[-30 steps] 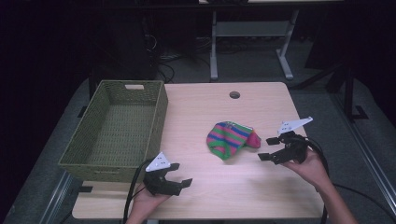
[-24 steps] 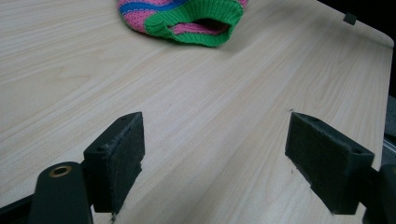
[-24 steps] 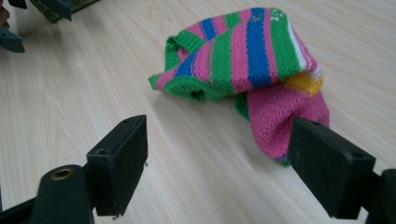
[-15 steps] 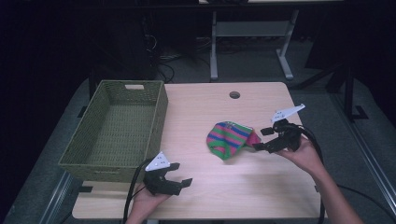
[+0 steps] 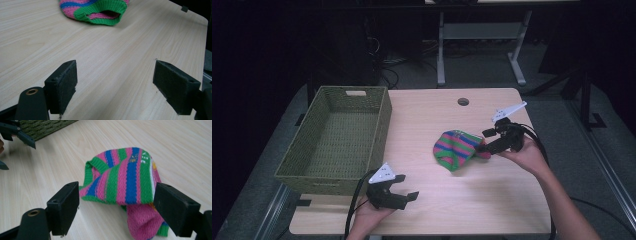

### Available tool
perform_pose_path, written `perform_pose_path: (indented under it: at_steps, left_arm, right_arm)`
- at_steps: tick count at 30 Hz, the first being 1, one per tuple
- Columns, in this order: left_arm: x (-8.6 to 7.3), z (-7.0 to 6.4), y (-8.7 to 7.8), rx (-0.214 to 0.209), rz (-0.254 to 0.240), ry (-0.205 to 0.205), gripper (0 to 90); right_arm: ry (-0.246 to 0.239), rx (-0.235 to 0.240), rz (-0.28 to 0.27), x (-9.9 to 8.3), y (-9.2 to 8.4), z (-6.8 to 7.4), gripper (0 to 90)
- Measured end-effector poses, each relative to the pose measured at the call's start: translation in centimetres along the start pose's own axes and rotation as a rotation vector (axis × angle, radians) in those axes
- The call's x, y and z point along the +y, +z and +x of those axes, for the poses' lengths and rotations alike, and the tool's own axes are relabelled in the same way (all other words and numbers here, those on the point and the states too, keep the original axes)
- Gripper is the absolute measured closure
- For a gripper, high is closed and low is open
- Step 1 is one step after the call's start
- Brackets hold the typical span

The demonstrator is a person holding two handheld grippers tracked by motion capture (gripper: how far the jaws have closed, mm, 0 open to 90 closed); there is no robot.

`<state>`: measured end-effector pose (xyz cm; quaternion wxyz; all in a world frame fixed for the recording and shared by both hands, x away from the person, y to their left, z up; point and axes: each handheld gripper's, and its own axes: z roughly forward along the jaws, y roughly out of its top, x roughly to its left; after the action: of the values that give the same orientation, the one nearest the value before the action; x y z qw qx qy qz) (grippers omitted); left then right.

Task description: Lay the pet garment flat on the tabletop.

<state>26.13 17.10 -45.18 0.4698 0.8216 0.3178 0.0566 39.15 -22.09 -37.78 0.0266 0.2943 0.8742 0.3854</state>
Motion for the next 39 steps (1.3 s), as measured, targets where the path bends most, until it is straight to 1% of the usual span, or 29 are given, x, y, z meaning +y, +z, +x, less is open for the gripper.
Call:
perform_pose_path:
  at_steps: [3, 5, 10, 11, 12, 13, 15, 18, 19, 23, 26, 27, 30, 33, 34, 39]
  left_arm:
    - [0.0, 0.0, 0.0, -0.001, -0.001, -0.001, 19.3]
    - [0.0, 0.0, 0.0, -0.002, -0.003, 0.0, 19.3]
    - [0.0, 0.1, -0.1, -0.005, -0.006, -0.002, 19.2]
    - [0.1, 0.1, -0.1, -0.008, -0.007, 0.0, 19.2]
    - [0.1, 0.1, -0.1, -0.01, -0.009, -0.003, 19.2]
    - [0.1, 0.1, -0.1, -0.012, -0.011, -0.005, 19.2]
    - [0.0, 0.1, -0.1, -0.014, -0.009, -0.003, 19.2]
    - [0.0, 0.1, -0.1, -0.013, -0.008, -0.002, 19.2]
    - [0.0, 0.1, -0.1, -0.014, -0.007, -0.003, 19.2]
    - [0.1, 0.1, -0.1, -0.014, -0.009, -0.003, 19.2]
    - [0.1, 0.1, -0.1, -0.015, -0.012, -0.007, 19.2]
    - [0.1, 0.2, -0.1, -0.014, -0.011, -0.008, 19.2]
    - [0.0, 0.3, -0.1, -0.013, -0.009, -0.013, 19.2]
    - [0.0, 0.3, -0.2, -0.016, -0.02, -0.022, 19.2]
    - [0.0, 0.3, -0.2, -0.016, -0.022, -0.024, 19.2]
    - [0.1, 0.2, -0.1, -0.021, -0.017, -0.016, 19.2]
  right_arm:
    - [-0.009, -0.002, 0.013, 0.7, 0.4, 0.1, 20.3]
    - [-0.018, 0.0, 0.012, 1.1, 0.8, 0.1, 20.4]
    - [-0.014, 0.006, 0.031, 1.9, 1.7, -0.1, 20.4]
    - [-0.024, 0.006, 0.032, 2.0, 1.8, -0.1, 20.4]
    - [-0.023, 0.007, 0.039, 2.1, 2.1, -0.1, 20.4]
    - [-0.031, 0.007, 0.036, 2.1, 2.3, -0.2, 20.4]
    - [-0.028, 0.009, 0.046, 2.2, 2.7, -0.3, 20.3]
    - [-0.033, -0.004, 0.056, 2.4, 3.2, -0.3, 20.4]
    - [-0.028, -0.008, 0.066, 2.5, 3.4, -0.2, 20.4]
    - [-0.04, -0.019, 0.092, 2.6, 4.2, -0.2, 20.6]
    - [-0.042, -0.016, 0.097, 2.6, 4.6, -0.2, 20.6]
    - [-0.045, -0.027, 0.105, 2.6, 4.8, -0.2, 20.6]
    - [-0.059, -0.038, 0.119, 2.7, 5.2, -0.2, 20.6]
    - [-0.051, -0.035, 0.118, 2.8, 5.5, -0.2, 20.6]
    - [-0.055, -0.038, 0.121, 2.8, 5.6, -0.3, 20.5]
    - [-0.051, -0.033, 0.127, 2.7, 6.0, -0.5, 20.5]
